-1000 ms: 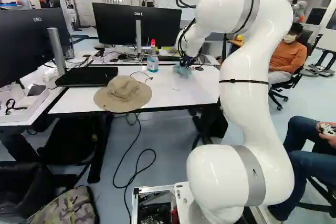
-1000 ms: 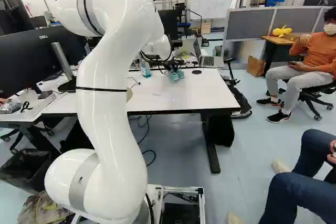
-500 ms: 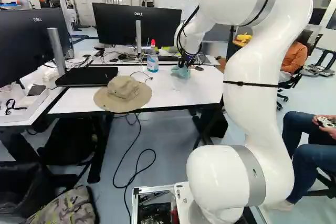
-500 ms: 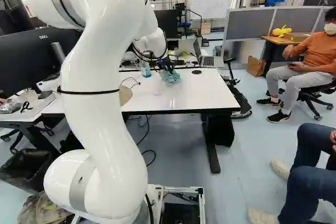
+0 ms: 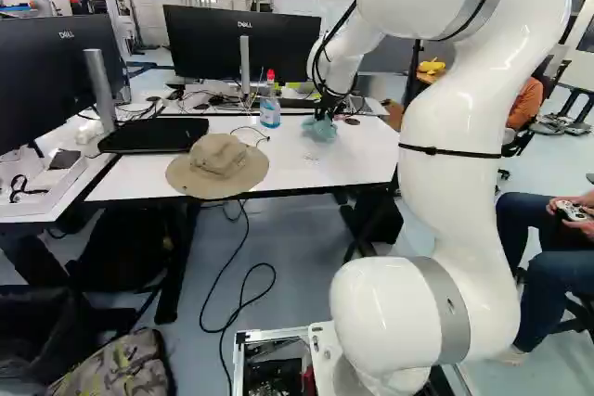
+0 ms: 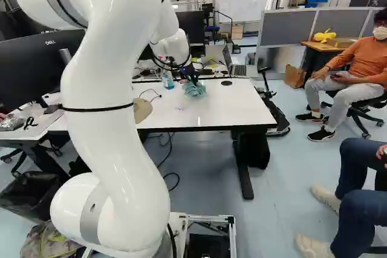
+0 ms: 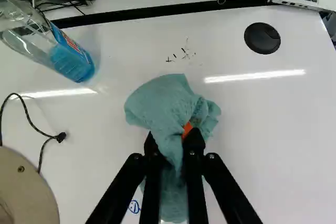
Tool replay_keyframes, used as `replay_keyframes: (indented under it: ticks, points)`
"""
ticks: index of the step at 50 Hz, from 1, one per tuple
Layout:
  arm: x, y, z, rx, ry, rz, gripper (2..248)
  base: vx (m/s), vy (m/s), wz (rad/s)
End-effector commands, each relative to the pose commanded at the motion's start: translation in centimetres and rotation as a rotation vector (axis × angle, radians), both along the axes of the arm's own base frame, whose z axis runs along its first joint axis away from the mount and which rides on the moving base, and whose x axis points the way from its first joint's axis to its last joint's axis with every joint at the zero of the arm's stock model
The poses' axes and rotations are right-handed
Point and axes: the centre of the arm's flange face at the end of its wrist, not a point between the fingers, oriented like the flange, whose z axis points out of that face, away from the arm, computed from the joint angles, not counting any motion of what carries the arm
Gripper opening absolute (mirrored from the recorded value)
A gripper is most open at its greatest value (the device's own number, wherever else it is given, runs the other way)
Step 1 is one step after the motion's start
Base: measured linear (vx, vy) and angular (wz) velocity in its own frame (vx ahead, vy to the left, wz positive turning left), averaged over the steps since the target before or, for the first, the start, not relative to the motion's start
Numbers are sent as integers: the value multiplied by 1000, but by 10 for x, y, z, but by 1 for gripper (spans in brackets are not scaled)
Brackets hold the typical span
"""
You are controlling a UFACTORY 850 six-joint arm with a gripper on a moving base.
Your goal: Clean the table with the green towel
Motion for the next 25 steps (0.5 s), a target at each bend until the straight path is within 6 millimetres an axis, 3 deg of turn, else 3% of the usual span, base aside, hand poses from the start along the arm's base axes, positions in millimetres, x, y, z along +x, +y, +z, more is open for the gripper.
replay_keyframes:
  ticks: [25]
  points:
    - [47, -18, 1, -9, -108, -21, 49, 0, 0, 0]
